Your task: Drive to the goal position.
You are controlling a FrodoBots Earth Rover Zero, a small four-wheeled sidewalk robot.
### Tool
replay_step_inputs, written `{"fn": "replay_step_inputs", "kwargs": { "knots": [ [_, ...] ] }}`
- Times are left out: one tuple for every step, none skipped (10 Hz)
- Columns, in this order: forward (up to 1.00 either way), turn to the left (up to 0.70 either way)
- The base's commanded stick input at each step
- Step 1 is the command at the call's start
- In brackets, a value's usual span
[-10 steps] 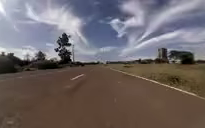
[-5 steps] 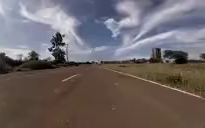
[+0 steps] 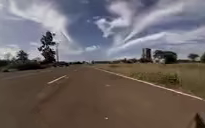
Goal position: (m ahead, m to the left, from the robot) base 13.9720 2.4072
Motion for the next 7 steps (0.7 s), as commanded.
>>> {"fn": "replay_step_inputs", "kwargs": {
  "knots": [
    [0.7,0.0],
    [0.7,0.0],
    [0.7,0.0],
    [0.7,0.0],
    [0.7,0.0],
    [0.7,0.0],
    [0.7,0.0]
  ]
}}
